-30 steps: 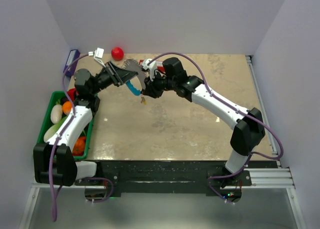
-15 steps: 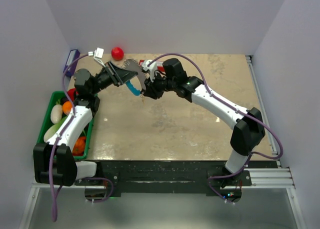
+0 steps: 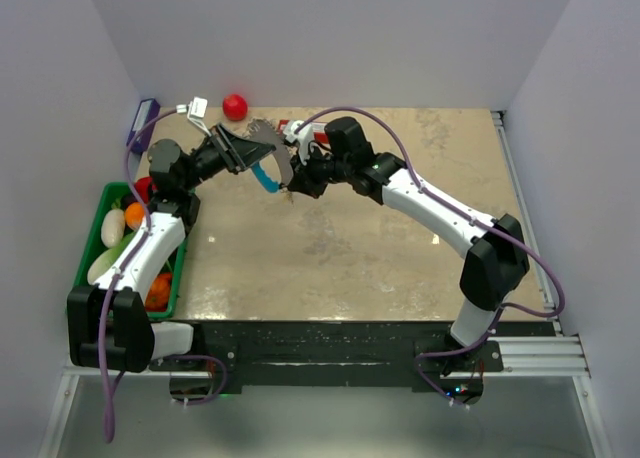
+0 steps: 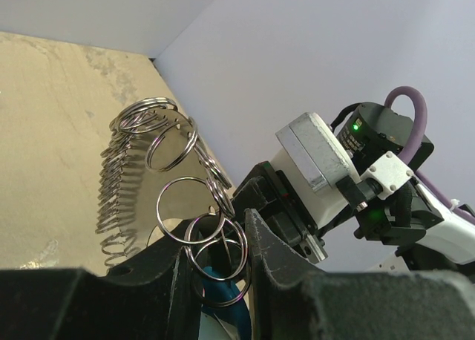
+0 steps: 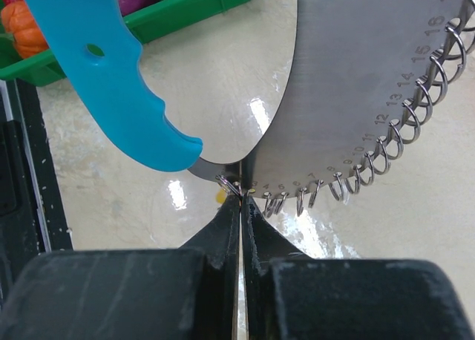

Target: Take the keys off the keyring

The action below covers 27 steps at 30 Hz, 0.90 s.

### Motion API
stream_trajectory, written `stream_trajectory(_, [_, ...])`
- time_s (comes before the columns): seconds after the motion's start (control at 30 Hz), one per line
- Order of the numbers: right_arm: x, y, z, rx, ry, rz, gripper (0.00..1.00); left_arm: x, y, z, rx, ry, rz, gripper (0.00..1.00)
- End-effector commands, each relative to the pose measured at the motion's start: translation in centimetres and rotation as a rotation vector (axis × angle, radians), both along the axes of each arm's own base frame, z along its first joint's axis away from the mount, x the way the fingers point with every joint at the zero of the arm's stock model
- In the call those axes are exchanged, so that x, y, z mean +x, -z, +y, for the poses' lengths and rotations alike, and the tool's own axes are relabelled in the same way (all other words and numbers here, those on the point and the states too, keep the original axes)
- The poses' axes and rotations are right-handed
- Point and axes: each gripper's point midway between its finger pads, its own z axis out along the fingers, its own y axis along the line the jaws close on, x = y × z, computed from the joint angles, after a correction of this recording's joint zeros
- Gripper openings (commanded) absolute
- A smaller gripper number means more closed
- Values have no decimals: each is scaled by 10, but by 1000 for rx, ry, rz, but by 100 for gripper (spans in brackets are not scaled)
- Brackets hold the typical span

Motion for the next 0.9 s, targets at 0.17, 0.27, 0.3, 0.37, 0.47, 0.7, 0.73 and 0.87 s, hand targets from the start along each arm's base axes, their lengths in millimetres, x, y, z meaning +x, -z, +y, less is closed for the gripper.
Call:
stream_trajectory(0.17, [-26,-39,5,98,-103,-43,0,-4,-20,5,-7,-19,-91,2])
stream_trajectory(0.27, [-33,-50,0,110,-119,-57,0,-3,-18,6,-1,-25,-90,6])
stream_trajectory(0.3, [-35,-52,-1,115,-125,-60,0,-2,-18,7,-2,-28,-89,7])
stream_trajectory(0.37, [-35,-56,-5,126,-122,-59,0,-2,-20,8,-1,-30,-96,7])
stream_trajectory(0.47, [-35,-55,-8,131,-124,-53,0,-2,-19,8,0,-33,-94,7])
stream_trajectory(0.7, [-34,-59,-9,162,-133,-22,0,-3,-18,8,3,-32,-93,9])
stream_trajectory(0.73, [-33,-63,-9,169,-130,-27,0,-3,-18,8,3,-31,-93,10])
stream_trajectory(0.87, [-32,-68,-8,191,-150,-2,0,-4,-17,8,5,-25,-96,14])
